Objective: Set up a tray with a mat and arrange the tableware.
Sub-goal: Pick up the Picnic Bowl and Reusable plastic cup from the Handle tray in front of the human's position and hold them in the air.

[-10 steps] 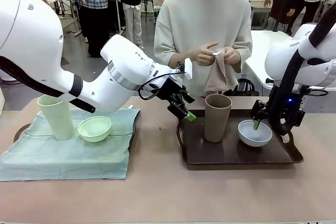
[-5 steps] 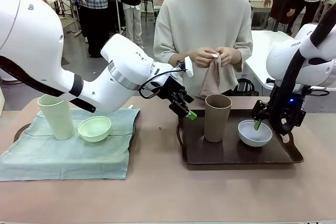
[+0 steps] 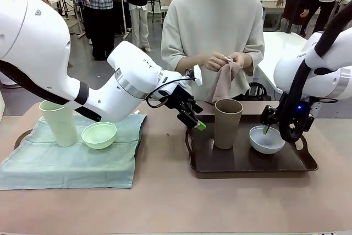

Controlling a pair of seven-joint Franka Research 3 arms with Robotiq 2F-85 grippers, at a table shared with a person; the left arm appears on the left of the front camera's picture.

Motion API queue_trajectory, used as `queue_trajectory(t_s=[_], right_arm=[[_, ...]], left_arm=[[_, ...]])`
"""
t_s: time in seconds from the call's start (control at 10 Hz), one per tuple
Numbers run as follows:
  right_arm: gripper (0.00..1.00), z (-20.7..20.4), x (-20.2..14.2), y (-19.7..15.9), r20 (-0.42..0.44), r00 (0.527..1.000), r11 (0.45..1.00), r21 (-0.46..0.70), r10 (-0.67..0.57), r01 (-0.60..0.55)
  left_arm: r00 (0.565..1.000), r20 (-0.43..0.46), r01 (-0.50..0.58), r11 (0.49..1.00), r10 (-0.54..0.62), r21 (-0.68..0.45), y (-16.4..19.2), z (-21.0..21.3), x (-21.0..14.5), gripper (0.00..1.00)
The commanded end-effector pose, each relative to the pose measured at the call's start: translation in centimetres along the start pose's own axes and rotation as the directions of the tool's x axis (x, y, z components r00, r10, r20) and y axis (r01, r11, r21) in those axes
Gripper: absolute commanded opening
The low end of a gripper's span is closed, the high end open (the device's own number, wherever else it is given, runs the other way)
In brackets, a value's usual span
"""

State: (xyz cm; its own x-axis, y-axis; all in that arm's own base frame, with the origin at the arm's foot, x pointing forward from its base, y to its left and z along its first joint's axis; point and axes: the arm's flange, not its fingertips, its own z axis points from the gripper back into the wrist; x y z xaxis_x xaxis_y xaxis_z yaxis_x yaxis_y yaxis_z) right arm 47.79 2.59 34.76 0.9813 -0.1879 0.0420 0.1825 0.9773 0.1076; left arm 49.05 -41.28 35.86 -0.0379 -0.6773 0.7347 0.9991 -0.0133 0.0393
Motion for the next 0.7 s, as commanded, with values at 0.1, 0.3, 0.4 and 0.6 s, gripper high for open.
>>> queue_trajectory(t_s=[0.1,0.3,0.4,0.6], right_arm=[[0.97,-1.1,0.1,0.2,0.01,1.0,0.999,-0.027,-0.017,0.017],[0.97,-1.0,0.1,0.3,0.006,1.0,1.0,-0.028,-0.012,0.012],[0.97,-1.1,-0.1,0.3,0.002,1.0,1.0,-0.029,-0.006,0.006],[0.97,-1.2,-0.2,0.4,-0.002,1.0,1.0,-0.02,0.002,-0.002]], left_arm=[[0.994,0.111,-0.001,1.0,0.004,-0.023,1.1,-1.9,-1.1,1.0],[0.987,0.162,-0.003,1.0,0.008,-0.03,1.9,-3.0,-1.9,1.0],[0.983,0.184,-0.001,0.999,0.007,-0.032,2.2,-3.4,-2.3,1.0],[0.982,0.183,-0.025,0.998,0.036,-0.062,3.0,-4.4,-3.0,1.0]])
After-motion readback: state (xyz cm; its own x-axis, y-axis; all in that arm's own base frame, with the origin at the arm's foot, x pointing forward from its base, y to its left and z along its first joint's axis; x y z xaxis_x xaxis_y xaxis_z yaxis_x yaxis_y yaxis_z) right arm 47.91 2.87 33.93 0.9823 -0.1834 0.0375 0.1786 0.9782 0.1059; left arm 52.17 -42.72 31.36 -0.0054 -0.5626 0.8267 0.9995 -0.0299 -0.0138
